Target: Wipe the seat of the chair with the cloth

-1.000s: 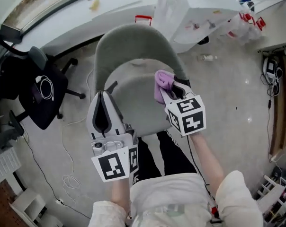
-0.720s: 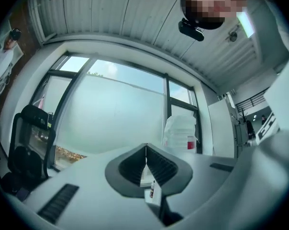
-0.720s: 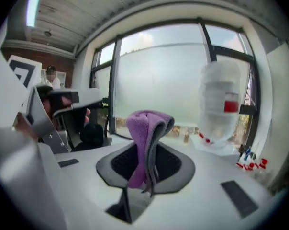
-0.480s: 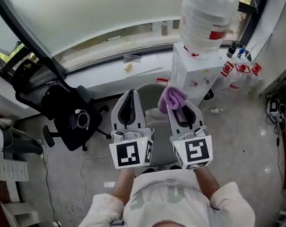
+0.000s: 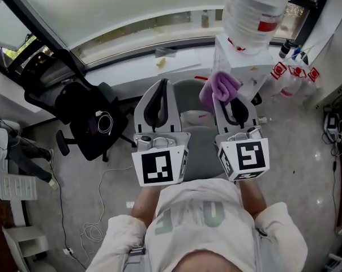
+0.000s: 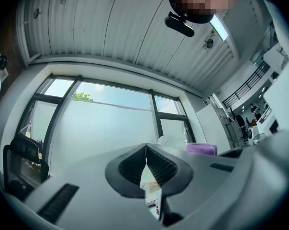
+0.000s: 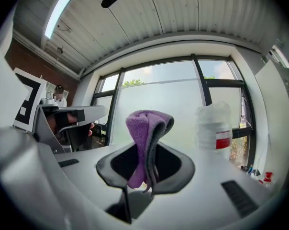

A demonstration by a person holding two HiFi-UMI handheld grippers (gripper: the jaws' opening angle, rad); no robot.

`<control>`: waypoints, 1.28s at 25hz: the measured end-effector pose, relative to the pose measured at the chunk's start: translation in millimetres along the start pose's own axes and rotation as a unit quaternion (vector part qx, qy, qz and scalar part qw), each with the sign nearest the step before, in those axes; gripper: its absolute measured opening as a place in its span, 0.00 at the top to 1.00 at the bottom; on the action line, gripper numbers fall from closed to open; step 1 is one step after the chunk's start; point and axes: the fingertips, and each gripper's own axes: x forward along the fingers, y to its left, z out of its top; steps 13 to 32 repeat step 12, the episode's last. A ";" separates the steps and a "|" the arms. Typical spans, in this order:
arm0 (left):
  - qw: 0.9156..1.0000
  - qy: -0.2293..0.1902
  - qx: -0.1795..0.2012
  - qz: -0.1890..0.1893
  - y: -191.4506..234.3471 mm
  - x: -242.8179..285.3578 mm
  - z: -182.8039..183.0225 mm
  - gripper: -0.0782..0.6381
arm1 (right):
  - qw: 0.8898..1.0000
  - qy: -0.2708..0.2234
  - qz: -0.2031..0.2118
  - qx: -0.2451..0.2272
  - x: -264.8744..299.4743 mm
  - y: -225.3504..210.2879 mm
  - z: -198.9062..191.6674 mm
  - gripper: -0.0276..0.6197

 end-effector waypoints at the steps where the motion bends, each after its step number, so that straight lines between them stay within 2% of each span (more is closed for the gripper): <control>1: 1.000 -0.001 -0.003 0.003 2.2 -1.4 1.1 0.87 | 1.000 0.000 0.001 0.000 1.0 1.2 -0.2 0.82; 6: 1.000 0.001 -0.008 0.019 13.3 -5.6 -2.9 0.87 | 1.000 0.010 0.015 0.001 6.8 11.0 -10.1 0.82; 12: 1.000 0.005 -0.003 0.021 22.5 -6.9 -8.0 0.87 | 1.000 0.012 0.027 0.007 15.0 21.5 -11.2 0.82; 32: 1.000 0.005 -0.003 0.021 22.5 -6.9 -8.0 0.87 | 1.000 0.012 0.027 0.007 15.0 21.5 -11.2 0.82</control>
